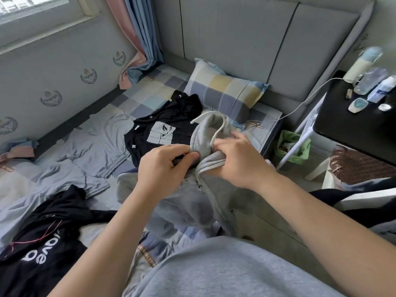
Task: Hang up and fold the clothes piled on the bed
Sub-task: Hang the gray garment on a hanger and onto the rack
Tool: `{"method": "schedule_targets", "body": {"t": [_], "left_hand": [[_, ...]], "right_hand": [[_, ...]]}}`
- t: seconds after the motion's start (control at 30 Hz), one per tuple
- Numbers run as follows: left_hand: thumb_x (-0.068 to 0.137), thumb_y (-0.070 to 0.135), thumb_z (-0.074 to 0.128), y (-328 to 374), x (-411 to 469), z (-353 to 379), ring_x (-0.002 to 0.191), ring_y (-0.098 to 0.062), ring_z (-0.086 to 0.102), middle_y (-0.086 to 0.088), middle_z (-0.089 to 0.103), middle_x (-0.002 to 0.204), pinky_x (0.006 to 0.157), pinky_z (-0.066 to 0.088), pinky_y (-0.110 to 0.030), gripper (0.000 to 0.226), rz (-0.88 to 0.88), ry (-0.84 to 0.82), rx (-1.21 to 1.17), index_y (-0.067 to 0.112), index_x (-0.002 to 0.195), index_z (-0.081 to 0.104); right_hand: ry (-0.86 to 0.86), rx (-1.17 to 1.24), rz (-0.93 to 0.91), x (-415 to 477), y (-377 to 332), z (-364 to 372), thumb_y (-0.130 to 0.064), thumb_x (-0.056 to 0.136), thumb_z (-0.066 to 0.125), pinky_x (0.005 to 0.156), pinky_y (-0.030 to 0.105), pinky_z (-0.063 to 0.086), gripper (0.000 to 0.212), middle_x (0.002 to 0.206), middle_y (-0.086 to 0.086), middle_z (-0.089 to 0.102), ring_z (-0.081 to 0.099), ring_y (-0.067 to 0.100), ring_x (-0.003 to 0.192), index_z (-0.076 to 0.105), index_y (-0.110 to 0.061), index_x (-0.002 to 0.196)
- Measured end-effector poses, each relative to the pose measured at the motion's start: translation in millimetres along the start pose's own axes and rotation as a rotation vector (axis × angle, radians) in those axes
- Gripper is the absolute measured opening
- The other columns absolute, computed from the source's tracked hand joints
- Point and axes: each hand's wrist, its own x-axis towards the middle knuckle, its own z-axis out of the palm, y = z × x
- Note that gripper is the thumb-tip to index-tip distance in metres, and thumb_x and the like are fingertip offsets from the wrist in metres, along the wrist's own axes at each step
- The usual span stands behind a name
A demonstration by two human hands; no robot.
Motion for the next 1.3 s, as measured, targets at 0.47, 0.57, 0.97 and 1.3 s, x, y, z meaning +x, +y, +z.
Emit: {"method": "schedule_targets", "body": {"t": [0.47,0.57,0.97,1.3], "left_hand": [[0.07,0.071,0.065,9,-8,36,0.089,-0.007,0.063,0.014,0.063,0.095,0.078,0.053,-0.038,0.05,-0.355,-0.11,-0.14,0.034,0.098,0.047],[0.087,0.042,0.067,12,-3,50,0.077,-0.012,0.061,0.008,0.063,0.082,0.07,0.052,-0.04,0.027,-0.425,-0.014,-0.155,0.022,0.091,0.05],[0.096,0.015,0.055,-13,27,14,0.059,0.001,0.043,0.006,0.048,0.072,0.055,0.039,-0.015,0.014,-0.397,0.376,-0.318,0.004,0.087,0.053],[0.093,0.017,0.064,13,3,23,0.052,-0.004,0.043,0.008,0.049,0.059,0.047,0.034,-0.019,0.026,-0.163,0.011,-0.342,0.016,0.073,0.048]], "right_hand": [[-0.137,0.867,0.231,-6,-9,-14,-0.039,0.088,0.064,0.068,0.014,0.044,0.032,0.078,-0.006,0.054,0.054,0.004,0.07,0.053,-0.01,0.096],[-0.091,0.76,0.238,-1,-16,-8,-0.026,0.1,0.06,0.052,0.018,0.035,0.03,0.054,-0.008,0.042,0.039,0.009,0.05,0.05,0.002,0.098],[-0.3,-0.108,0.261,-10,-3,-34,-0.04,0.105,0.041,0.073,0.042,0.052,0.044,0.076,0.002,0.065,0.059,0.019,0.078,0.065,-0.015,0.077],[-0.143,-0.063,0.158,-2,-8,-19,-0.027,0.102,0.047,0.062,0.039,0.043,0.04,0.062,-0.001,0.05,0.05,0.022,0.07,0.051,-0.014,0.064]]}}
